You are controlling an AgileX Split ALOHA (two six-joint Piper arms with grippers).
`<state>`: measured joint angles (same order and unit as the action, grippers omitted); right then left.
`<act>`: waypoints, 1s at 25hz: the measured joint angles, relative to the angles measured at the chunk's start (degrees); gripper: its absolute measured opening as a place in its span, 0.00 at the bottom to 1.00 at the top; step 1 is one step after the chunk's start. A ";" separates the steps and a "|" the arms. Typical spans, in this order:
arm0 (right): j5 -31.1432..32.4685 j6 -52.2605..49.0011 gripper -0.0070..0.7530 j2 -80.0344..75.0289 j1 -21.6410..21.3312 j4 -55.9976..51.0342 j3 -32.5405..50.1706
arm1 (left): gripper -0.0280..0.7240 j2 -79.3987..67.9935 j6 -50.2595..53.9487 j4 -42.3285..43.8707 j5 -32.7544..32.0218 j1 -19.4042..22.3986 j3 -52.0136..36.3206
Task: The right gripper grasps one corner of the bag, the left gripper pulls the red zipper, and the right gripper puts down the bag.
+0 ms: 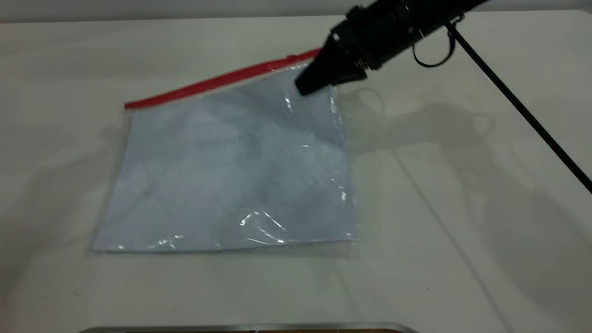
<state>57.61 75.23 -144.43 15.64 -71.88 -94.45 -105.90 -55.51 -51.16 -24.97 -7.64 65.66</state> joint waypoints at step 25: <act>-0.94 1.52 0.06 0.02 0.42 -0.57 0.00 | 0.70 -36.10 -20.88 -15.40 -33.43 -1.85 35.01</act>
<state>56.67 76.75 -144.41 16.05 -72.45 -94.45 -141.99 -76.40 -66.56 -58.40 -9.49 100.67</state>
